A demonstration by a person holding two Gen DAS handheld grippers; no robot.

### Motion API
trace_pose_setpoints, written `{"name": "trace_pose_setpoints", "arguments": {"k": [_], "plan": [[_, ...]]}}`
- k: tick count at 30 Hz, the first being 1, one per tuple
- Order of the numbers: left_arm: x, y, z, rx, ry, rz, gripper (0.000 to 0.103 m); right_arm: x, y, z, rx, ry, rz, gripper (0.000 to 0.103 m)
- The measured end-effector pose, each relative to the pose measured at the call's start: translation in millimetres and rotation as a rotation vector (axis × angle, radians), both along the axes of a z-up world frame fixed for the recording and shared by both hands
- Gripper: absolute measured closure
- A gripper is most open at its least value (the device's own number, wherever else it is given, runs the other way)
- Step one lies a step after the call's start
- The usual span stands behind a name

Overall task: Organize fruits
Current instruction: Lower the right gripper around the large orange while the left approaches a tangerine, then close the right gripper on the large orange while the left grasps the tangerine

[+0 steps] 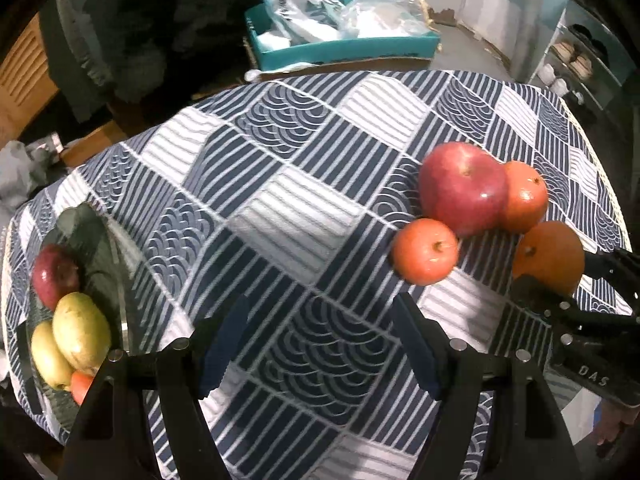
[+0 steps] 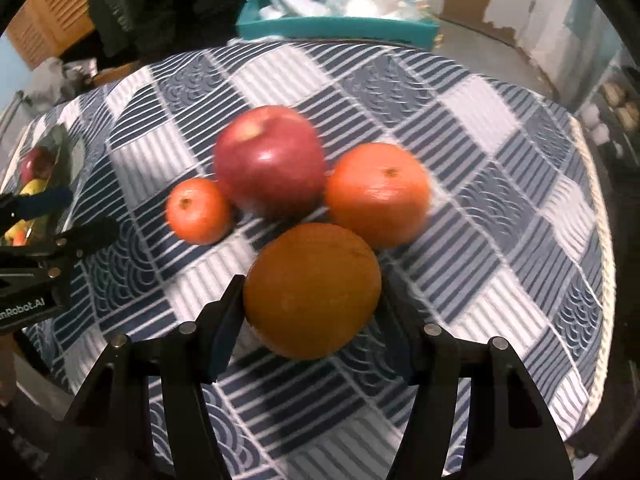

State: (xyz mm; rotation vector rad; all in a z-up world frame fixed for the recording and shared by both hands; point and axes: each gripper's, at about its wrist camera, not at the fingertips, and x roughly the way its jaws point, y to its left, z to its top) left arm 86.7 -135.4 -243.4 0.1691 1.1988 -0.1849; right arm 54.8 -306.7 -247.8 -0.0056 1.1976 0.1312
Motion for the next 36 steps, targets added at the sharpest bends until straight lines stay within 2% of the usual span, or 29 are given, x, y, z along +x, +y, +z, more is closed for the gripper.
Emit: {"name": "trace_pose_setpoints", "arguments": {"k": [6,11,18,22,26,29,36], "plan": [[7.0,-17.5,-3.4,-0.006,0.008,-0.036,0.027,-3.9,-28.4,1.9,-0.066,-0.024,-0.076,0.040],[12.9,-27.2,-5.6,-0.036,0.021,-0.037,0.023,-3.6,-43.8,-0.5,-0.077,-0.028,-0.111,0.040],[20.0,-39.3,-14.3,-0.060,0.045,-0.046,0.023,-1.9,-55.9,0.9,-0.063,-0.041,-0.136,0.040],[23.3,-46.1,-20.5,-0.043,0.042,-0.054,0.023,0.8,-60.0,0.3,-0.054,-0.041,-0.152,0.040],[27.3,-50.6,-26.4,-0.075,0.049,-0.042,0.023,2.9,-63.3,1.0,-0.046,-0.045,-0.160,0.040],[28.8,-56.1,-33.9,-0.055,0.064,-0.048,0.025,4.4,-65.4,1.6,-0.038,-0.047,-0.164,0.040],[24.0,-61.1,-39.1,-0.093,0.071,-0.074,0.057,6.9,-66.5,2.4,-0.034,-0.051,-0.168,0.040]]}}
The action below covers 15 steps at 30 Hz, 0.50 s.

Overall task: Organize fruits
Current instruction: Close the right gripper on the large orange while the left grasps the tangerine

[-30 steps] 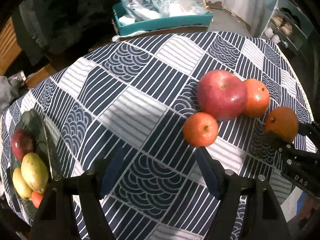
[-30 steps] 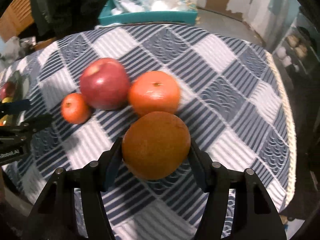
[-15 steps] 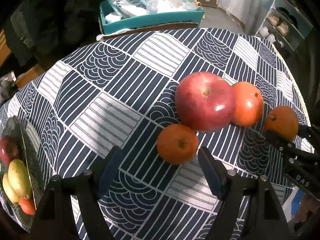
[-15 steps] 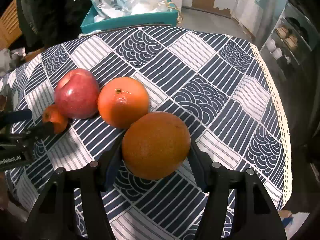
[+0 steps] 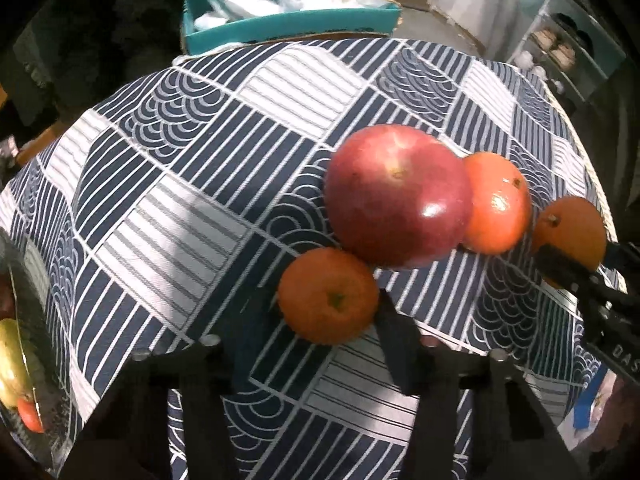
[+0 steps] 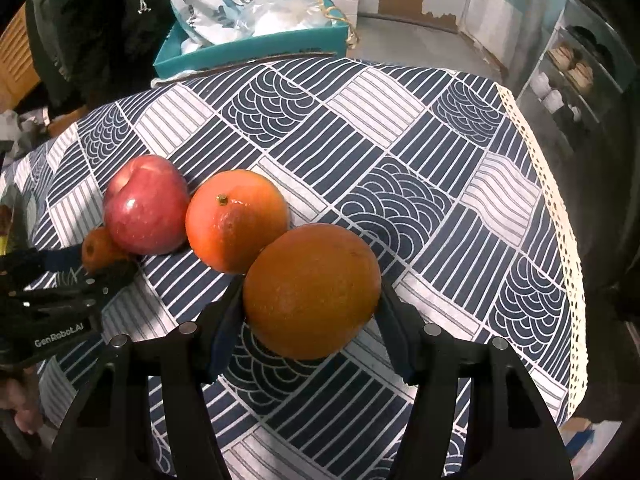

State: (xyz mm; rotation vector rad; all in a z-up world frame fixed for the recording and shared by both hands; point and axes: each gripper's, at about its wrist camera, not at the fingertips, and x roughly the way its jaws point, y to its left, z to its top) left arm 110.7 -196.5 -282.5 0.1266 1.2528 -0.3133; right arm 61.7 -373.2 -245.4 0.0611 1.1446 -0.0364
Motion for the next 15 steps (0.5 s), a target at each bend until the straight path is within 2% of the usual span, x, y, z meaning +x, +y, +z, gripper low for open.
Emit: {"name": "trace_pose_setpoints", "arguments": {"k": [3,15], "plan": [[-3.8,-3.3,1.2,0.030,-0.017,-0.025,0.058,0.7,0.1,-0.2,-0.003,0.001,0.001,0.040],[-11.9,8.9,21.4,0.016,-0.051,-0.009,0.059,0.9,1.3,14.7,-0.012,-0.038,0.000,0.040]]}}
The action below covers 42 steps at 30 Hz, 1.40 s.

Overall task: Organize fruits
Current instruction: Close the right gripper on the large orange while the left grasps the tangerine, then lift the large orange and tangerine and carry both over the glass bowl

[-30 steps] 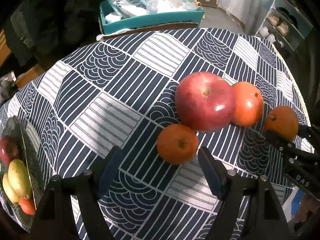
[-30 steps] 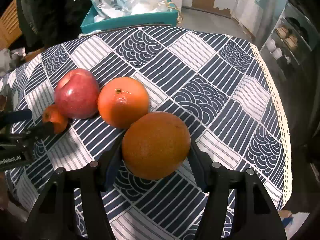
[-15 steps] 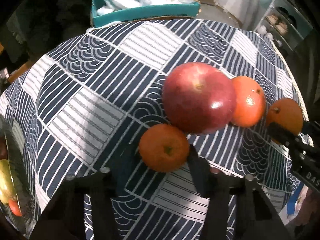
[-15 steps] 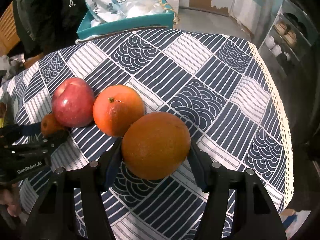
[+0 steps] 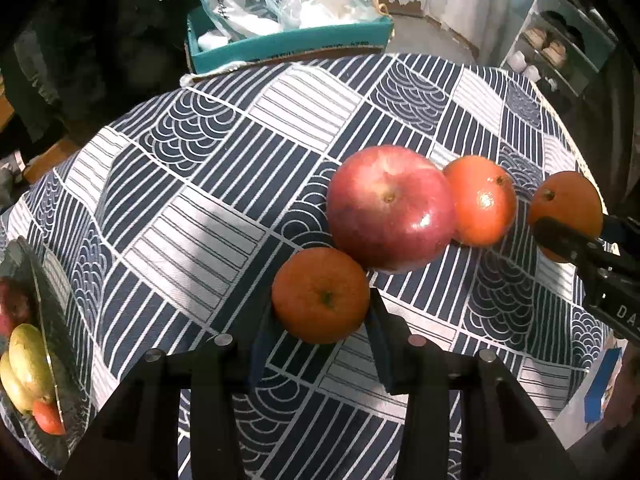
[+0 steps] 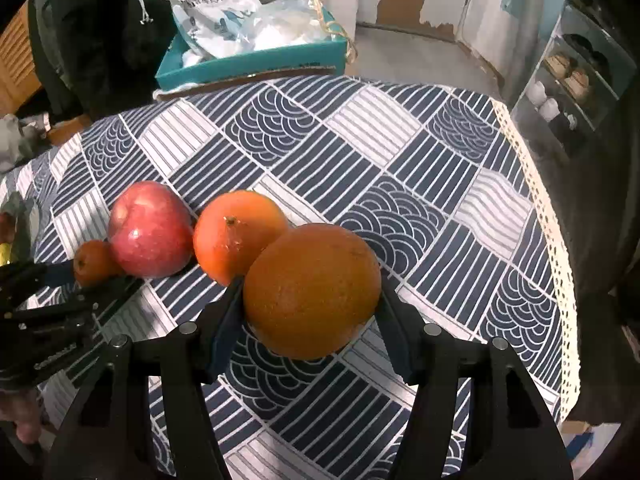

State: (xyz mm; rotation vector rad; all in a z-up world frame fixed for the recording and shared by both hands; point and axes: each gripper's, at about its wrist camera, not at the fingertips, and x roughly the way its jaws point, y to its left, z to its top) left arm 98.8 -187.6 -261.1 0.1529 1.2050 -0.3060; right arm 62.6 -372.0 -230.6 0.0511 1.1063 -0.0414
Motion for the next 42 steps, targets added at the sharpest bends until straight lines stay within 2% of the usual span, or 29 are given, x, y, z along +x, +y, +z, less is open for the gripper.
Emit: {"name": "trace_pose_setpoints", "arguments": {"k": [17,31,42], "plan": [[-20.8,23.8,54.0,-0.025,-0.089,0.045,0.059,-12.4,19.6,53.9,-0.041,-0.120,0.048,0.040],[-39.6,41.9,108.0,-0.091,-0.175,0.074,0.059,-29.9,31.4,104.5,-0.036,-0.239,0.072,0.040],[-50.5,53.0,142.1,-0.103,-0.259,0.083,0.059,-35.7,44.8,129.5,-0.045,-0.297,0.095,0.040]]}}
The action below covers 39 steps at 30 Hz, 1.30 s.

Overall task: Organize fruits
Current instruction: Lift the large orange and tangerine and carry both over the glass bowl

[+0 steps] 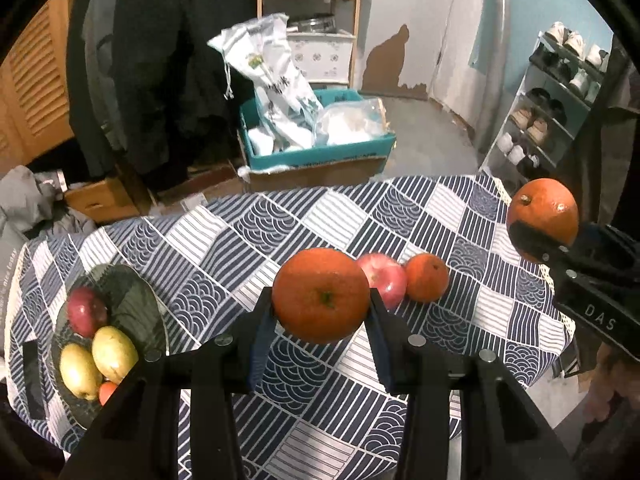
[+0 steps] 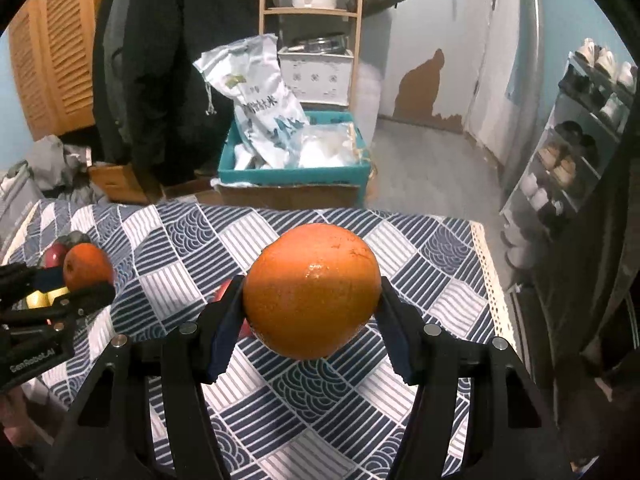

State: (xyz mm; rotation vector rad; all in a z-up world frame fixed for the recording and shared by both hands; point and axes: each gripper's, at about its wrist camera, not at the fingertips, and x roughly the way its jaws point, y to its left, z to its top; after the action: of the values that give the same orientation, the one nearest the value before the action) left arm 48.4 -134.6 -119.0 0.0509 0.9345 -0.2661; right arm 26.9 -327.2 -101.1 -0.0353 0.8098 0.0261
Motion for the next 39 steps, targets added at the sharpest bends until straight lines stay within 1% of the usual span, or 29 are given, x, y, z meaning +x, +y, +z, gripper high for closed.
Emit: {"name": "trace_pose_setpoints", "arguments": {"k": [9,12,16,28,39], "plan": [[-6.5,11.2,15.8,-0.005,-0.047,0.019,0.059,0.7,13.7,16.0,0.015,-0.029,0.020,0.040],[-7.4,19.8,20.5,-0.016,-0.055,0.031,0.059,2.7,22.3,21.5,0.019,-0.038,0.034,0.040],[-8.3,31.6,21.8,-0.008,-0.068,0.049,0.059,6.1,35.4,23.4,0.013,-0.039,0.058,0.040],[-4.6,82.1,14.2,-0.034,-0.042,0.145,0.059,21.6,88.4,22.0,-0.002,-0.018,0.141,0.040],[-2.1,141.3,-0.6,-0.047,-0.001,0.250,0.059,39.9,148.7,13.3,0.023,0.013,0.243,0.040]]}}
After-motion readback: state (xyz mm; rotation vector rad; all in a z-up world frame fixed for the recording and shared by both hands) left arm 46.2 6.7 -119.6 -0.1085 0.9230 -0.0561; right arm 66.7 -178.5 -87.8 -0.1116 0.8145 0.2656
